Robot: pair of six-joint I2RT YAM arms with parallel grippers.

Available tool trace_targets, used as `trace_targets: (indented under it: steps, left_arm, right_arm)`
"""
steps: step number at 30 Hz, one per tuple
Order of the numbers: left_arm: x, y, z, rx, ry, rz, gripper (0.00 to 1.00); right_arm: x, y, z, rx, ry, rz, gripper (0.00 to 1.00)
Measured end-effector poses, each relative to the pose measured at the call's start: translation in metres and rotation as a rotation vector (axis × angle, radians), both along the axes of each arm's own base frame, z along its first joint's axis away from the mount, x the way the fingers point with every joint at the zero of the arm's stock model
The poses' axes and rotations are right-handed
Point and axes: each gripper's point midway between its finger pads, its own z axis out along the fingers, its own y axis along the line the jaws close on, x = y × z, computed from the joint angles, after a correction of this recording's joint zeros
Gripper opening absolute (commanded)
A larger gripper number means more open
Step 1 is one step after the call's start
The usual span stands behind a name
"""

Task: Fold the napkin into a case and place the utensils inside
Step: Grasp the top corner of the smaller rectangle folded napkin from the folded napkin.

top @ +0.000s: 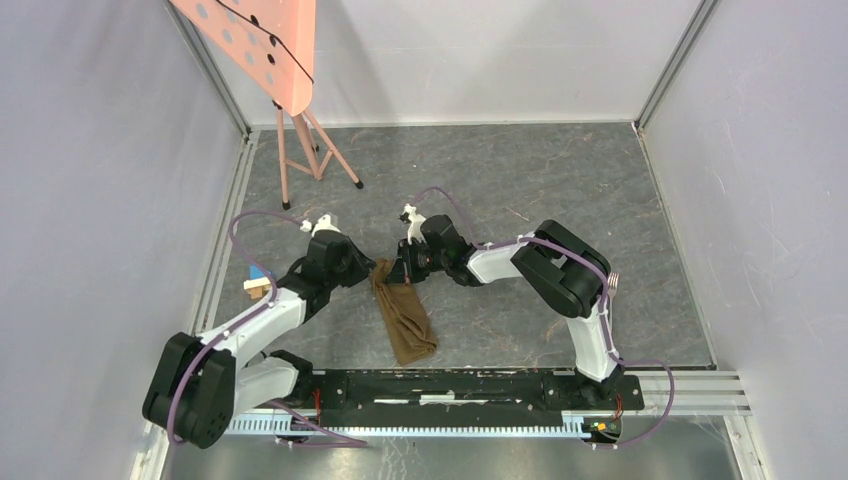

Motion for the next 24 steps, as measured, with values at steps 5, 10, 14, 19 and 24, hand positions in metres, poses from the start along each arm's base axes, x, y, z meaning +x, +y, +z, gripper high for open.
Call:
trace_targets:
  steps: [5,10,14,19,24]
  left_arm:
    - [0.005,-0.012,-0.007,-0.023,0.016,-0.051,0.16]
    - [0.008,-0.024,-0.022,-0.053,0.037,-0.093,0.14]
    - [-0.003,-0.022,-0.043,-0.050,0.073,-0.101,0.13]
    - [-0.005,-0.019,-0.040,-0.044,0.058,-0.094,0.27]
    - [-0.012,-0.014,-0.023,-0.022,0.065,-0.100,0.60]
  right_arm:
    - [0.000,0.000,0.000,0.000,-0.002,-0.002,0.00]
    - [0.001,0.000,-0.001,-0.001,-0.002,-0.003,0.00]
    - [0.001,-0.001,-0.001,-0.010,-0.005,0.003,0.05]
    - [-0.003,-0.008,0.004,-0.057,-0.041,0.042,0.33]
    - [-0.013,-0.026,0.035,-0.117,-0.157,0.130,0.64]
